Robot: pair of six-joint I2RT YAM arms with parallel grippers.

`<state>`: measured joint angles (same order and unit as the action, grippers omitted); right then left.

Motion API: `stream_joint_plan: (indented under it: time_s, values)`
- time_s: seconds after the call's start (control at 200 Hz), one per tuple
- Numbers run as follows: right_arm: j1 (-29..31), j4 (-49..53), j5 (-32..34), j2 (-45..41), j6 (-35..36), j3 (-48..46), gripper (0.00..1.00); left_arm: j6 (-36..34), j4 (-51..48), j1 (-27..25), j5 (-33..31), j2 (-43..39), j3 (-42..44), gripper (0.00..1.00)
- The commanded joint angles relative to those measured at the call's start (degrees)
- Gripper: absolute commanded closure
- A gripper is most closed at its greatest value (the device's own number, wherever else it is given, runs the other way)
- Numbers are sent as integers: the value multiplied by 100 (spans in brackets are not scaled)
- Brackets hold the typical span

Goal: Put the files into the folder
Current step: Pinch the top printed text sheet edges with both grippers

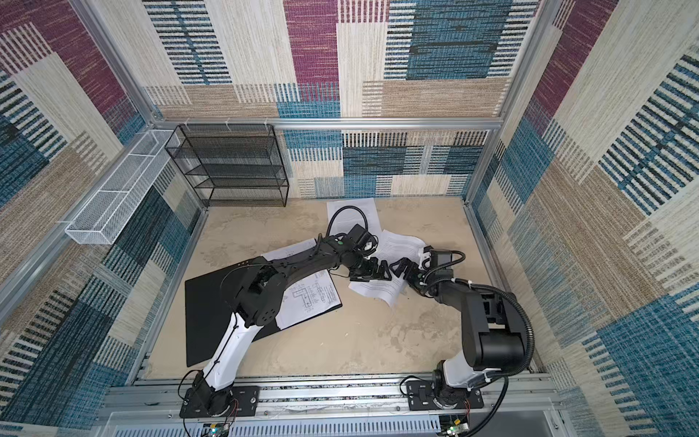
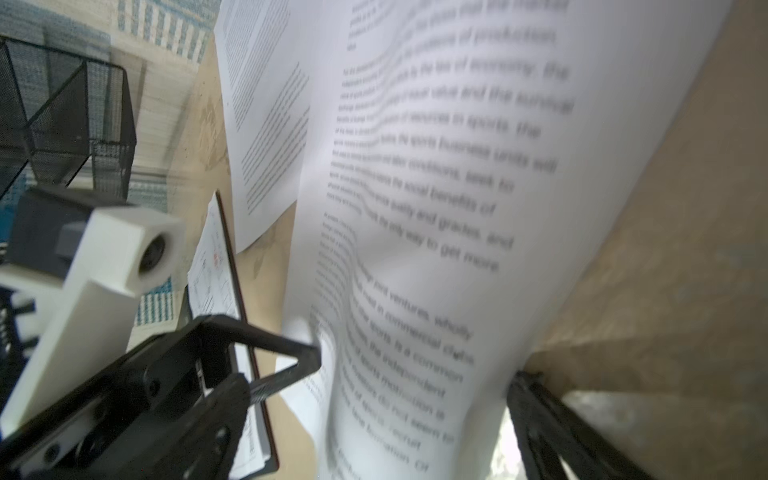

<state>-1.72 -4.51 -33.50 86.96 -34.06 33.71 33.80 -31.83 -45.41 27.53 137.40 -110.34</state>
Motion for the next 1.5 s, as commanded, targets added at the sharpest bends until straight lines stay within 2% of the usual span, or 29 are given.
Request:
stream_joint_plan:
  time_s: [0.0,0.135,0.28,0.521,0.826,1.172,1.327,1.493]
  values:
    - [22,662,-391,-226,-513,-225,0,217,-1098,-30,-527,412,250,2]
    - [21,145,-925,-555,-1046,-656,0,278,-1066,-9,-508,427,301,2]
    - [29,-429,-1036,-382,-1313,-800,0,250,-1036,6,-494,364,372,2]
    - [22,-634,-587,186,-1112,-112,0,154,-1043,32,-523,255,616,2]
    - [-31,-1378,-581,1174,-959,795,0,49,-1024,75,-592,118,1009,2]
    - [-316,-909,-292,1444,-551,1518,0,71,-916,344,-639,-101,1604,2]
    - [-329,-1050,-659,1788,-592,1752,0,42,-912,388,-645,-120,1678,2]
    - [-328,-849,-735,1328,-490,1604,0,126,-895,436,-694,-120,1744,3]
